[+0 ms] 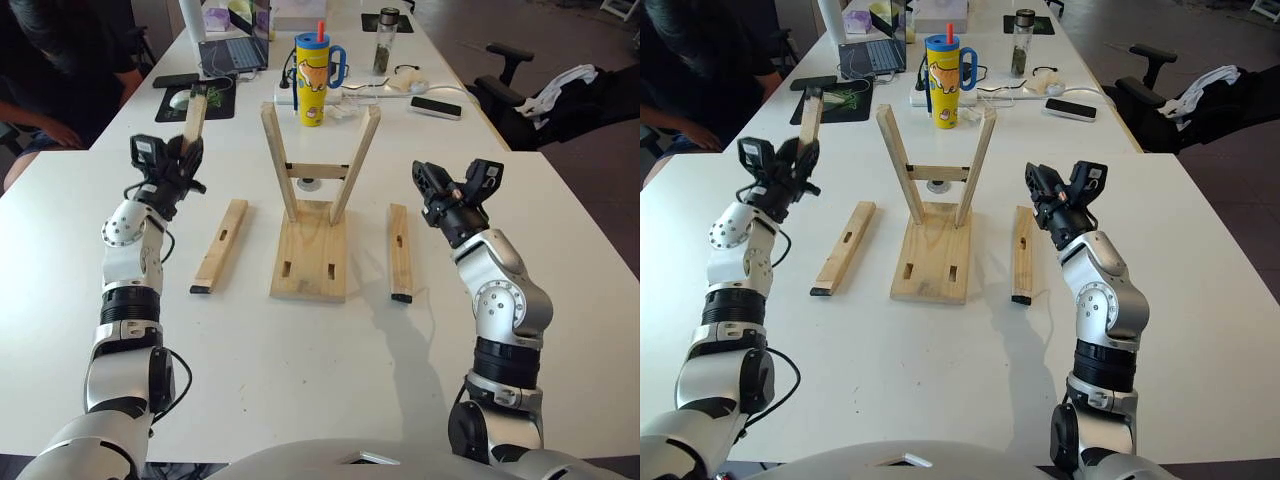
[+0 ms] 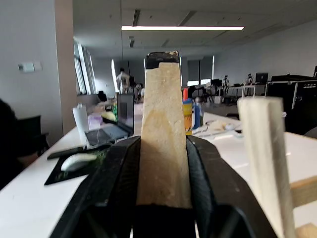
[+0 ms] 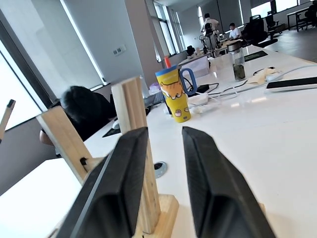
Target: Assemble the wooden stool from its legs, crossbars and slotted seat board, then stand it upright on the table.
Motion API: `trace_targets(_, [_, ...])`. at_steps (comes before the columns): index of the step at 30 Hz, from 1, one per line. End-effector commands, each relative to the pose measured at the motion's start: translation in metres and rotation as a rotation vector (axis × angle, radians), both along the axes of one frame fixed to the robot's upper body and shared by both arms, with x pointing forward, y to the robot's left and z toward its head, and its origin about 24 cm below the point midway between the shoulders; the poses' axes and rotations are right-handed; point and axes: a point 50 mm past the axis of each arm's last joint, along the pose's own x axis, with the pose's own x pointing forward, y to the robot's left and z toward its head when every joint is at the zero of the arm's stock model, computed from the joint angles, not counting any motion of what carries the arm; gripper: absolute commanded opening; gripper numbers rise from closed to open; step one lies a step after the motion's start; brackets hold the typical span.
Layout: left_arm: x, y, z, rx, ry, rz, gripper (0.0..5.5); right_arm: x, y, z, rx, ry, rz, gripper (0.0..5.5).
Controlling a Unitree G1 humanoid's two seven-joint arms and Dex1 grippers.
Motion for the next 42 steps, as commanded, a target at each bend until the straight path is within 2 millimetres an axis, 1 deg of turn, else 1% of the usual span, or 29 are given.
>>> trace_targets(1, [-0.026, -0.054, 0.032, 0.11, -0.182, -0.203, 1.31, -0.008, 0.016, 0.041, 0.127, -0.149, 0.151, 1.51])
trace_targets(3, [-0.03, -0.071, 0.028, 0.108, -0.161, -0.272, 1.31, -0.012, 0.022, 0.045, 0.196, -0.159, 0.219, 1.83])
trace_targets(7, [-0.038, -0.103, 0.007, 0.167, -0.096, -0.396, 1.31, -0.019, 0.034, 0.046, 0.311, -0.12, 0.351, 2.4])
trace_targets(10, [-0.04, -0.113, -0.004, 0.177, -0.056, -0.44, 1.31, -0.022, 0.042, 0.045, 0.322, -0.097, 0.401, 2.87])
trace_targets(13, [-0.042, -0.117, -0.009, 0.181, -0.047, -0.459, 1.31, -0.025, 0.048, 0.047, 0.364, -0.085, 0.454, 3.38])
trace_targets(16, [-0.044, -0.12, -0.01, 0.176, -0.048, -0.469, 1.31, -0.023, 0.049, 0.041, 0.376, -0.029, 0.46, 3.43])
trace_targets(20, [-0.048, -0.125, -0.011, 0.168, -0.049, -0.497, 1.31, -0.019, 0.047, 0.036, 0.465, 0.017, 0.442, 3.43])
trace_targets(24, [-0.051, -0.128, -0.014, 0.167, -0.047, -0.507, 1.31, -0.014, 0.045, 0.03, 0.47, 0.065, 0.41, 3.43])
trace_targets(29, [-0.056, -0.133, -0.019, 0.184, -0.037, -0.53, 1.31, -0.014, 0.047, 0.032, 0.516, 0.074, 0.433, 3.43])
trace_targets(30, [-0.057, -0.134, -0.02, 0.185, -0.032, -0.535, 1.31, -0.015, 0.048, 0.033, 0.515, 0.075, 0.44, 3.25])
trace_targets(31, [-0.057, -0.134, -0.021, 0.186, -0.029, -0.539, 1.31, -0.015, 0.049, 0.033, 0.516, 0.076, 0.444, 3.2])
trace_targets(33, [-0.058, -0.136, -0.022, 0.192, -0.023, -0.545, 1.31, -0.016, 0.049, 0.033, 0.517, 0.08, 0.452, 2.95])
trace_targets(42, [-0.06, -0.135, -0.024, 0.212, -0.018, -0.543, 1.31, -0.017, 0.051, 0.029, 0.49, 0.113, 0.448, 1.48])
